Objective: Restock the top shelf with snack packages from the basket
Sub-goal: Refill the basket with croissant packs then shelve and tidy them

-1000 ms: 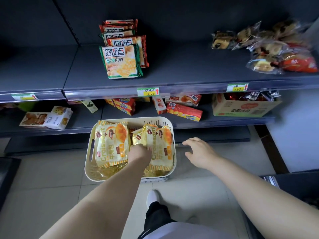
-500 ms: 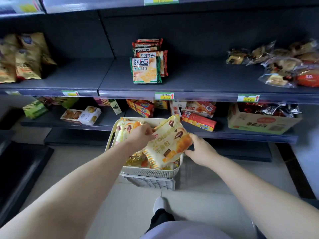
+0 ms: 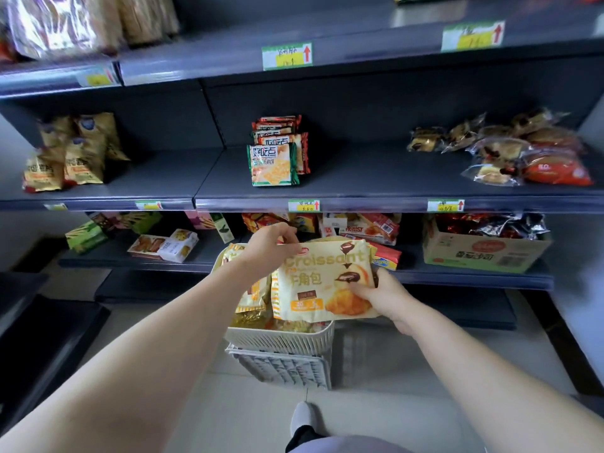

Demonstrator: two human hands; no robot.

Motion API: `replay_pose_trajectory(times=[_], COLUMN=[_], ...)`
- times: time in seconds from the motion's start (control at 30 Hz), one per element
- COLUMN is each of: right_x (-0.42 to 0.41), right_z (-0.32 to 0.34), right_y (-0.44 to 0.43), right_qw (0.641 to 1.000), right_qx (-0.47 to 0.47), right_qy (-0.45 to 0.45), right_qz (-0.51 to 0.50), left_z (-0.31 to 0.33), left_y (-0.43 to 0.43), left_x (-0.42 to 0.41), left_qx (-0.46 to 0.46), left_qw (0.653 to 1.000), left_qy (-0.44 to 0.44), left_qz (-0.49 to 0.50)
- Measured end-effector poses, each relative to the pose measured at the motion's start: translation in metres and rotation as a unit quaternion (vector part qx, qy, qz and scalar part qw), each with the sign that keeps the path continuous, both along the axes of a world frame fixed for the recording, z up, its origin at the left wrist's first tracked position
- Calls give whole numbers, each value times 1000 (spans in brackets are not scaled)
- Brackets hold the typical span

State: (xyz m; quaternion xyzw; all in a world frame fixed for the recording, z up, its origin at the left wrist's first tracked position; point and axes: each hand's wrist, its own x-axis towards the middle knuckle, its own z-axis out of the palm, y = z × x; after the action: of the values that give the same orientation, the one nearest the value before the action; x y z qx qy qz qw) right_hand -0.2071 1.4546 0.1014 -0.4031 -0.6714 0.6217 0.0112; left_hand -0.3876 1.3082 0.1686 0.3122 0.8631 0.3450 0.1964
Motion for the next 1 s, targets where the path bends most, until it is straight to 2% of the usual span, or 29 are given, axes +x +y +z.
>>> replay_pose_trajectory(times=[0.07, 0.1, 0.2, 0.23, 0.3, 0.4, 0.63, 0.87, 1.0], right_x=[4, 6, 9, 8, 6, -1, -36, -64, -76], right_z=[7, 9, 16, 18, 23, 39, 114, 196, 245], right_y=[6, 10, 19, 22, 29, 38, 58, 94, 127], right_qw=[999, 999, 996, 995, 991, 986, 956, 882, 845], right_qx=[-13, -17, -29, -33, -36, -5, 170, 354, 411], right_qy=[25, 32, 51, 57, 69, 99, 161, 211, 213], right_qz=[-27, -35, -63, -78, -105, -137, -174, -229, -267], left_z=[3, 3, 4, 1, 2, 9, 69, 139, 194], left_y=[8, 11, 14, 13, 12, 19, 67, 118, 153], left_x=[8, 12, 20, 19, 21, 19, -25, -48, -53], left_qx=[43, 64, 103, 98, 82, 82, 215, 335, 375], left_qw=[997, 991, 947, 932, 923, 942, 944, 926, 915], left_qy=[-14, -50, -240, -291, -339, -316, -249, -167, -128], left_qz=[69, 104, 186, 192, 159, 80, 20, -48, -72])
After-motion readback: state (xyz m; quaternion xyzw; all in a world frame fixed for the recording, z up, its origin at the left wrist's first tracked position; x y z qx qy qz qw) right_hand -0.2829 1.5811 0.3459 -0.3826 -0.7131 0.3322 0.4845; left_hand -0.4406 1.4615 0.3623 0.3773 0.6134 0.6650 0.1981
